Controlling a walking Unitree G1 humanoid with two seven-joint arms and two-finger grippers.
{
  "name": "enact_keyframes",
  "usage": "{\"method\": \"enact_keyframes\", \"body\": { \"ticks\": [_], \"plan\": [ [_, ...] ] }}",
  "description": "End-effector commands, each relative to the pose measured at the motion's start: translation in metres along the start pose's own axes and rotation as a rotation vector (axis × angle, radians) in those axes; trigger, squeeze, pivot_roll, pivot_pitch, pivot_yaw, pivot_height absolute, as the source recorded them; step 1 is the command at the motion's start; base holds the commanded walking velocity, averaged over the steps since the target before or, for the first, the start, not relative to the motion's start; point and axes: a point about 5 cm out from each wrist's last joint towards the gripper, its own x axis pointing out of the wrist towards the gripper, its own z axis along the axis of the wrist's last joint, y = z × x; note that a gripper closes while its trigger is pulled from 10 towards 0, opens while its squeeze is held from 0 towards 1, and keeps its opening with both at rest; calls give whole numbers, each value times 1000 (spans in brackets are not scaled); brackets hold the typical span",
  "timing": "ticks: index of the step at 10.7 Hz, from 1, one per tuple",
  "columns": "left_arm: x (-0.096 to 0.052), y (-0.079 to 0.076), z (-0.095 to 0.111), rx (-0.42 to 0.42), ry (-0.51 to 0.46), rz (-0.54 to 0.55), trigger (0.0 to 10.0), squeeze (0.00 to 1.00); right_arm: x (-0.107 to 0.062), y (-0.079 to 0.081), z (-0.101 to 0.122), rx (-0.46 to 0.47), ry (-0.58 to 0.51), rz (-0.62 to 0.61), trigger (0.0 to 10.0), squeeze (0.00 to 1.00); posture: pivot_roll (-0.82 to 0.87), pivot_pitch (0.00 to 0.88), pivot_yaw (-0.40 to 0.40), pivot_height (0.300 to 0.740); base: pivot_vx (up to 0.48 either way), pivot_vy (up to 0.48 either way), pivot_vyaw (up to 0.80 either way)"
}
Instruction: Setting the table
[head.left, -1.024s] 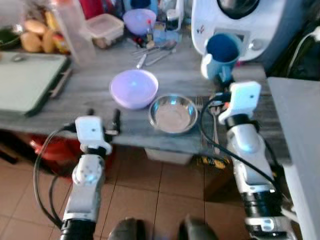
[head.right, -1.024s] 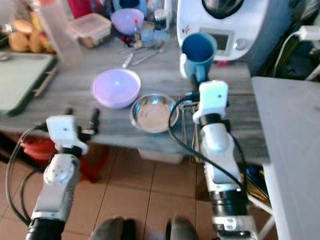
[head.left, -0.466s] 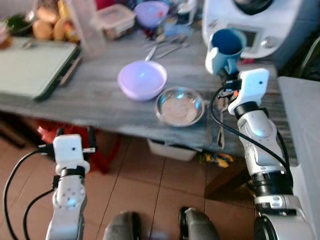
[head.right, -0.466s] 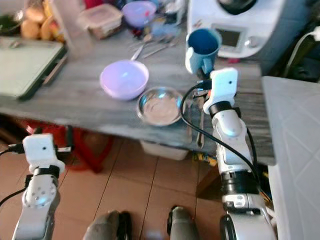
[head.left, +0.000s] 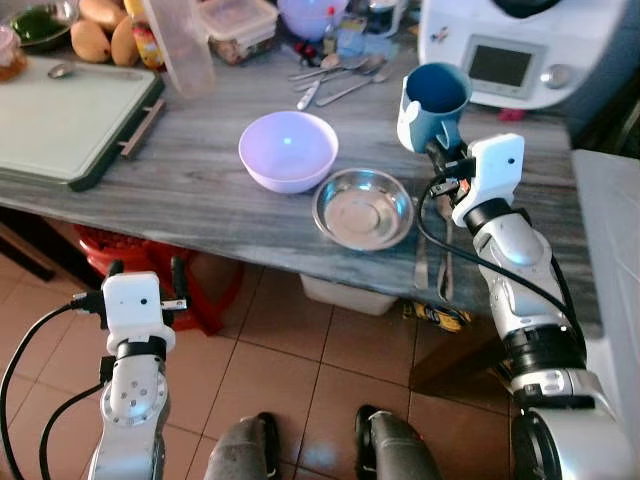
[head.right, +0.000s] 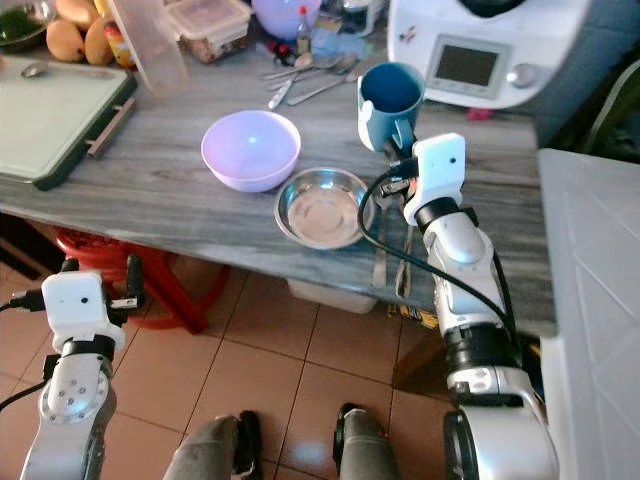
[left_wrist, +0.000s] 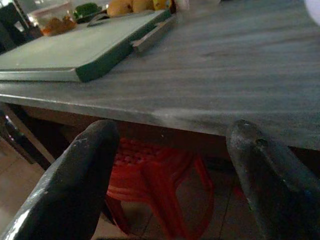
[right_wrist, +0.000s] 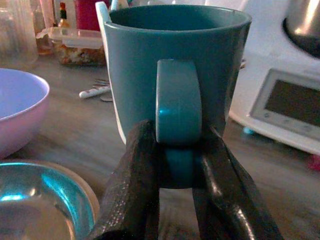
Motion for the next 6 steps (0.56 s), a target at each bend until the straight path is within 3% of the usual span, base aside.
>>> {"method": "enact_keyframes", "body": {
  "ticks": [1,6],
  "plan": [
    [-3,4,3,11,2,12,10000,0,5,1,6,14,-37,31,10000,0,49,231,26,740,0,0,0],
    [-8,16,6,38,18,17,10000,0,12,13,0,34,-20,122,10000,0,94,257,42,740,0,0,0]
  ]
}}
